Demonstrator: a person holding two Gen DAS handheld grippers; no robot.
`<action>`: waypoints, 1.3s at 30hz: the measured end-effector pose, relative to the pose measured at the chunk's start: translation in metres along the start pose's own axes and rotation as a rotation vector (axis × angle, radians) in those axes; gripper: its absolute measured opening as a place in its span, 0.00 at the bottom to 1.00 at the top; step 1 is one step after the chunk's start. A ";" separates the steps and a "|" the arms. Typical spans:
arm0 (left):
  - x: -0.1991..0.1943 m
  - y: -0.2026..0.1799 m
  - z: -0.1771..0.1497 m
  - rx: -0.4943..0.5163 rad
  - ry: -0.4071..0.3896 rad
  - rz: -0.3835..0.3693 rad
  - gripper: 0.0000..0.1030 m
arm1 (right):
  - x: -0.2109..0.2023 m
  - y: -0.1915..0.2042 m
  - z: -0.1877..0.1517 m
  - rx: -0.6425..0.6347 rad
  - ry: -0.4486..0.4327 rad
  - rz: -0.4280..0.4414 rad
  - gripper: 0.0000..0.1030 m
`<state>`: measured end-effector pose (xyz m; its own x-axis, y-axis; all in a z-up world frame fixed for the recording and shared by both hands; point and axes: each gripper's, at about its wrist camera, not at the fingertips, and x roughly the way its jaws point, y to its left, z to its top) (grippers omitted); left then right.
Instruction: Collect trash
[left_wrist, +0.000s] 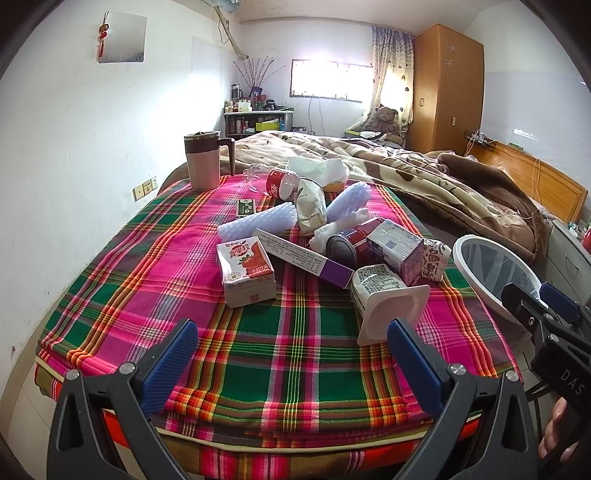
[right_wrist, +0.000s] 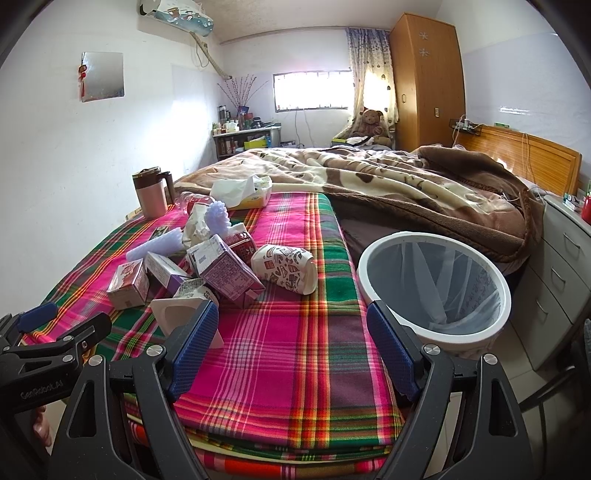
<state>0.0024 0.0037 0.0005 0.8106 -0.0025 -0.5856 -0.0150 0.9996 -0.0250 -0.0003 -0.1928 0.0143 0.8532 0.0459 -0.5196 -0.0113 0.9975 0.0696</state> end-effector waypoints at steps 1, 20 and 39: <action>0.000 0.000 0.000 0.000 0.000 0.000 1.00 | 0.000 0.000 0.000 0.000 0.000 0.000 0.82; 0.015 0.008 0.003 -0.010 0.032 -0.017 1.00 | 0.004 0.001 0.003 -0.009 0.003 0.011 0.82; 0.089 0.054 0.031 -0.113 0.158 -0.049 1.00 | 0.067 0.032 0.025 -0.056 0.077 0.158 0.82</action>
<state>0.0924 0.0585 -0.0279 0.7103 -0.0648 -0.7009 -0.0506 0.9885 -0.1427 0.0699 -0.1593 0.0030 0.7961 0.2044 -0.5696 -0.1729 0.9788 0.1097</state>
